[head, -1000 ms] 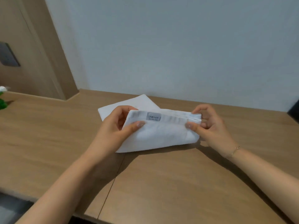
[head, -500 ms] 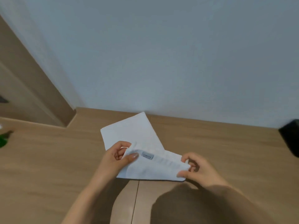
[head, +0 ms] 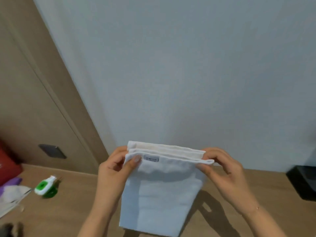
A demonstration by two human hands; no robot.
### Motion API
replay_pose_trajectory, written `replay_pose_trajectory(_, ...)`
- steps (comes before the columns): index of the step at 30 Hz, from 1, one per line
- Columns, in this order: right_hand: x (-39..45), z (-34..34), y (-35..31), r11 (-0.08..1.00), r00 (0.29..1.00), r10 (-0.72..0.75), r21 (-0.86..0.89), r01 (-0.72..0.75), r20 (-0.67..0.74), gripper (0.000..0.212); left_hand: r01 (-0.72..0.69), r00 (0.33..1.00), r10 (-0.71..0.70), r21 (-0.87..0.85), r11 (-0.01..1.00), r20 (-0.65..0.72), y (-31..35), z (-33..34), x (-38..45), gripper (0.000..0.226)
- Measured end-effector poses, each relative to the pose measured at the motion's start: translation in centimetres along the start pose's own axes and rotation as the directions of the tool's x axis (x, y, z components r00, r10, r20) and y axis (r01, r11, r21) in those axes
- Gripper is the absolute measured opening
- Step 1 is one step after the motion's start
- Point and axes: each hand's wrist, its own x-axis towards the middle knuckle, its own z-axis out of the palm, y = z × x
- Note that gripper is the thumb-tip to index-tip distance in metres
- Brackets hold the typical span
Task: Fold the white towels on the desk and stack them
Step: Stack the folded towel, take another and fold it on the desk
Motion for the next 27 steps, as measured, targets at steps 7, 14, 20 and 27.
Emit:
replay_pose_trajectory(7, 2.7, 3.2, -3.5, 0.974, 0.997, 0.07, 0.217, -0.06, -0.039, 0.01, -0.113, 0.976, 0.123, 0.062, 0.992, -0.178, 3.4, -2.4, -0.6, 0.018)
replay_pose_trajectory(14, 5.3, 7.5, -3.9, 0.783, 0.982, 0.116, 0.595, -0.182, 0.148, 0.04, -0.018, 0.942, -0.006, -0.069, 0.997, -0.336, 3.2, -5.7, -3.7, 0.051)
replay_pose_trajectory(20, 4.7, 14.5, -5.2, 0.736, 0.896, 0.058, 0.588, -0.336, 0.439, 0.041, 0.068, 0.877, -0.097, -0.077, 0.995, -0.471, 2.9, -10.7, -9.5, 0.032)
replay_pose_trajectory(27, 0.9, 23.9, -11.2, 0.831, 0.775, -0.106, 0.483, -0.275, 0.623, 0.021, 0.002, 0.666, 0.004, 0.007, 1.0, -0.746, 3.7, -18.6, -17.1, 0.04)
